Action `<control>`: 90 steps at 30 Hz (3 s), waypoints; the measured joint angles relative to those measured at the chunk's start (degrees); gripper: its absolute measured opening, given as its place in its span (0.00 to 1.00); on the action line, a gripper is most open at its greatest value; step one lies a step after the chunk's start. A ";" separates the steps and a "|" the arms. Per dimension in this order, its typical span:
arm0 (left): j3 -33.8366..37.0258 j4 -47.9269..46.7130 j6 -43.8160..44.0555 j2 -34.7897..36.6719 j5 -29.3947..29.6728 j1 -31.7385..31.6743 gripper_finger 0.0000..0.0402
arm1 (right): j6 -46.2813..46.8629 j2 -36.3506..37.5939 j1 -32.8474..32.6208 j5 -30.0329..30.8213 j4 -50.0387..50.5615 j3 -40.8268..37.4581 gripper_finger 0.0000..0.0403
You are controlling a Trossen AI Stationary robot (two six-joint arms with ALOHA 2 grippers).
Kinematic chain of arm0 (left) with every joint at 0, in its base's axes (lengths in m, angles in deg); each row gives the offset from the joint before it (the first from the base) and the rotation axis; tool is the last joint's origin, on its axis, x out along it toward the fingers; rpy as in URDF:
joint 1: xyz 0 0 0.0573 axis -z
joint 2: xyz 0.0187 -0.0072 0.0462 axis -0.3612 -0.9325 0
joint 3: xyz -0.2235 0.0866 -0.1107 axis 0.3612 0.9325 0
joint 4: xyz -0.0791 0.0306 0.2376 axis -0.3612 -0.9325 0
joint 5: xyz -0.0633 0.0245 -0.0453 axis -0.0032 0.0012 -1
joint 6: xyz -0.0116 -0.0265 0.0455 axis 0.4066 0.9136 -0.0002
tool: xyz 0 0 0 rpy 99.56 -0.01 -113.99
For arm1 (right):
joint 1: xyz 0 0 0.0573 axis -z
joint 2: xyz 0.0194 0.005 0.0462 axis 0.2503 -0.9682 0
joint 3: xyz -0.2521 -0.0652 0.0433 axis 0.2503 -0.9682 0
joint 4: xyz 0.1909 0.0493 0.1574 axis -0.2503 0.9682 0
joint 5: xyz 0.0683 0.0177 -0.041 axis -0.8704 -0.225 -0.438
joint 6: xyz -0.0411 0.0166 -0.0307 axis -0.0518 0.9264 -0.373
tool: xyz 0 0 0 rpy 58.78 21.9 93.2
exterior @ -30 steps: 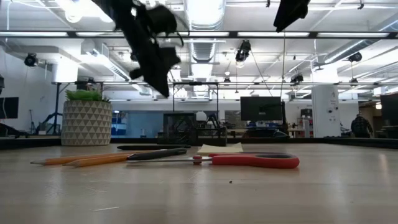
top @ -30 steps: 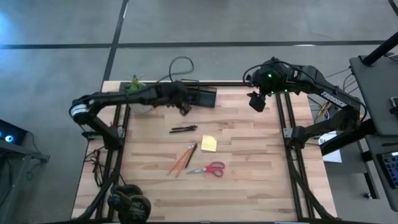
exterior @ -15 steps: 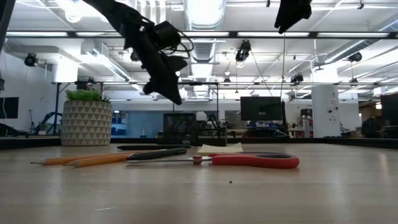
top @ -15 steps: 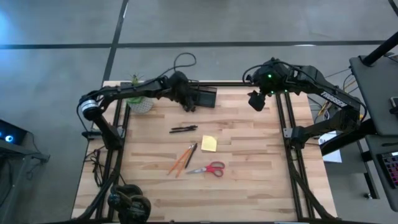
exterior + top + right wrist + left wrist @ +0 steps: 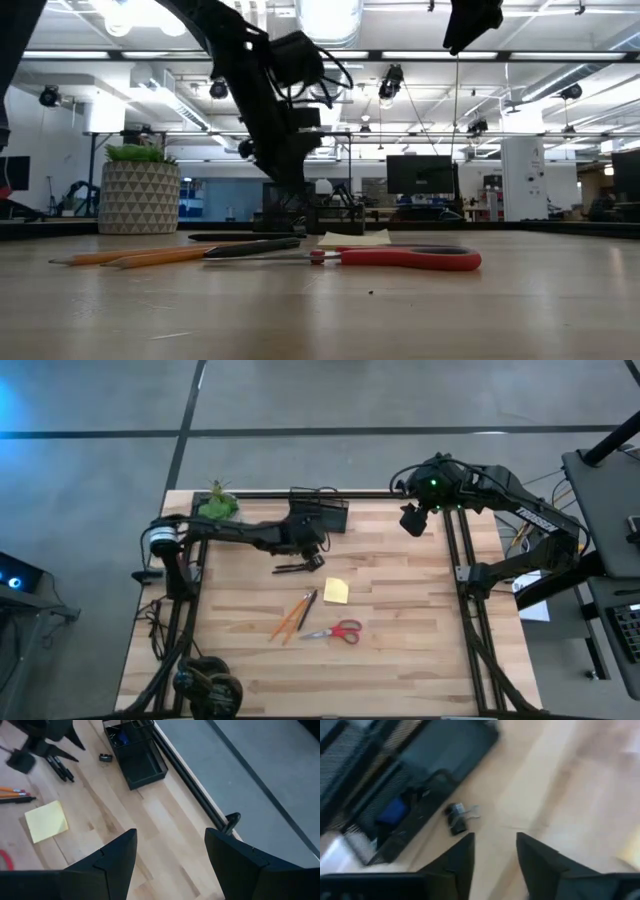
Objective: Pick and place office supplies into organizer
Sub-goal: Put the binder clip into the bottom left section of the black desk organizer
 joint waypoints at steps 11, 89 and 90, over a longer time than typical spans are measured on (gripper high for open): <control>0.04 4.71 11.16 -4.88 9.83 1.18 0.43 | -2.65 0.00 0.02 1.05 0.26 0.00 0.57; -33.51 -31.91 5.12 -24.80 10.81 -1.26 0.33 | 31.43 0.00 0.00 0.98 1.38 0.02 0.57; -33.28 -32.02 4.86 -24.80 10.77 -1.43 0.33 | 31.43 0.00 0.00 0.98 1.38 0.02 0.57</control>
